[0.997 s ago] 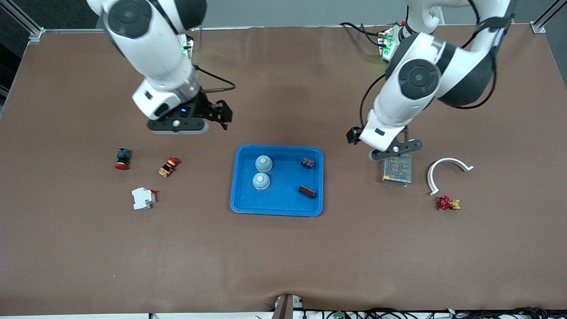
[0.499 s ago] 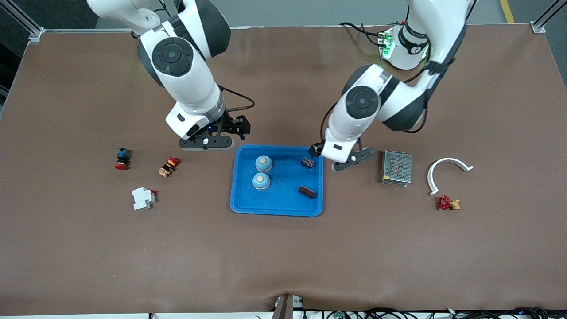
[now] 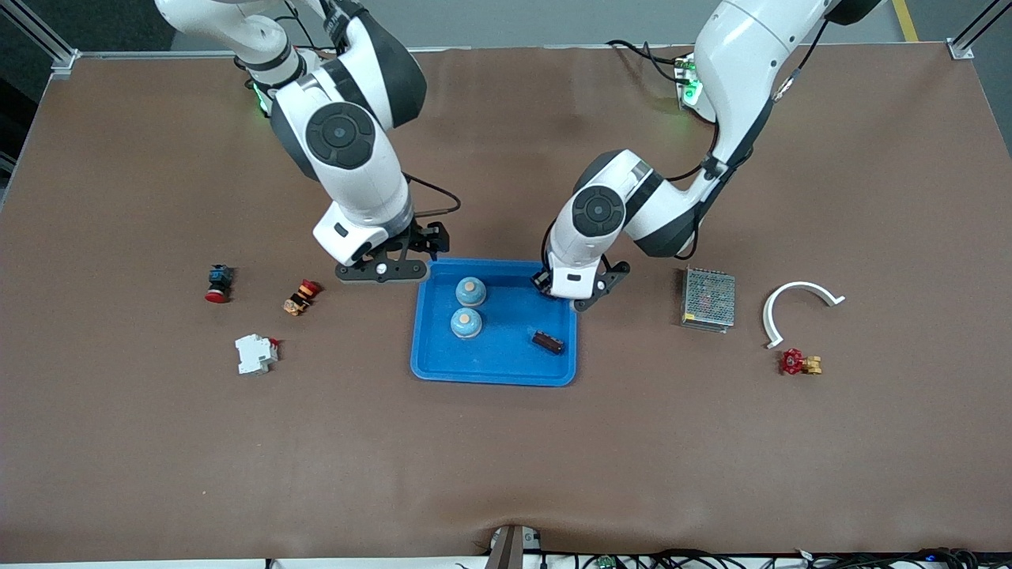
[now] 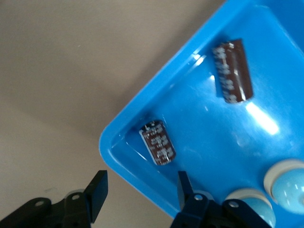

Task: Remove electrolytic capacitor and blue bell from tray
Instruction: 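Reach the left gripper to a capacitor while the right gripper reaches a bell, then grasp the brown capacitor with the left gripper while the right gripper grasps the bell, then carry the capacitor toward the white arc while the right gripper lifts the bell, then set the capacitor by the arc while the right gripper carries the bell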

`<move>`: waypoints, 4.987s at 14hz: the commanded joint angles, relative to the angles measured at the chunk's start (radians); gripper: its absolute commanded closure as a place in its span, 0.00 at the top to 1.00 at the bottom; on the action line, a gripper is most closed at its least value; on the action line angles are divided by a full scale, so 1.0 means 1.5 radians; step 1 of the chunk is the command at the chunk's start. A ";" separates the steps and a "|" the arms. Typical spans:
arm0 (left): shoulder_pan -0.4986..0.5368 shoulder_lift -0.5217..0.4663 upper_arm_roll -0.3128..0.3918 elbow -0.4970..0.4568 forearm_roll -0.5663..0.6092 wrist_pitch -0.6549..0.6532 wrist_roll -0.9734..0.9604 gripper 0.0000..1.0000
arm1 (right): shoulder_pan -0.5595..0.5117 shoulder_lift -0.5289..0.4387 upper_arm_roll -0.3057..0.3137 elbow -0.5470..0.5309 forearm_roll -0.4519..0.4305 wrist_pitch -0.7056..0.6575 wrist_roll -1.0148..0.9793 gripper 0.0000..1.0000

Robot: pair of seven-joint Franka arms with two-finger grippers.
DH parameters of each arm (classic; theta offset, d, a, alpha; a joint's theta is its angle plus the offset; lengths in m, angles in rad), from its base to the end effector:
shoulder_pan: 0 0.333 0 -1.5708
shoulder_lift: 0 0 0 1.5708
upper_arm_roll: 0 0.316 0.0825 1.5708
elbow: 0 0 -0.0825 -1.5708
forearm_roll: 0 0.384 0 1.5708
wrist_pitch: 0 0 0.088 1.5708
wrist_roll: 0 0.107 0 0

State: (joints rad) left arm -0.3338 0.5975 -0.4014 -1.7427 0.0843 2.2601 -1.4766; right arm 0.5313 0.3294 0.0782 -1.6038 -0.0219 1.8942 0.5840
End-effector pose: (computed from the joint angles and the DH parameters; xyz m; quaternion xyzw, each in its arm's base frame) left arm 0.5086 -0.4241 0.2529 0.9282 0.3631 -0.0777 0.0218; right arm 0.5388 0.3677 0.4365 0.9997 0.0146 -0.0170 0.0087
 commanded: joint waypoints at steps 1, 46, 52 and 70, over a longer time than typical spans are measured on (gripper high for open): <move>-0.011 0.019 0.005 0.014 0.031 0.003 -0.078 0.64 | 0.012 0.010 -0.005 0.014 -0.007 0.007 0.016 1.00; 0.266 -0.129 0.028 0.017 0.111 -0.317 0.396 0.00 | 0.038 0.333 -0.008 0.061 -0.028 0.346 0.128 0.76; 0.339 -0.141 0.023 -0.101 0.174 -0.272 0.439 0.00 | 0.040 0.329 -0.008 0.062 -0.028 0.344 0.119 0.37; 0.477 -0.149 0.005 -0.345 0.245 0.072 0.438 1.00 | -0.266 0.080 -0.011 0.120 0.032 -0.106 -0.617 0.37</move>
State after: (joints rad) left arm 0.3711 0.3915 -0.3678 -2.2574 0.4308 2.3602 -0.8023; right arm 0.2110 0.4583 0.0477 -1.3984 0.0227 1.7365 -0.1682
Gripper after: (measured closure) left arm 0.414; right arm 0.313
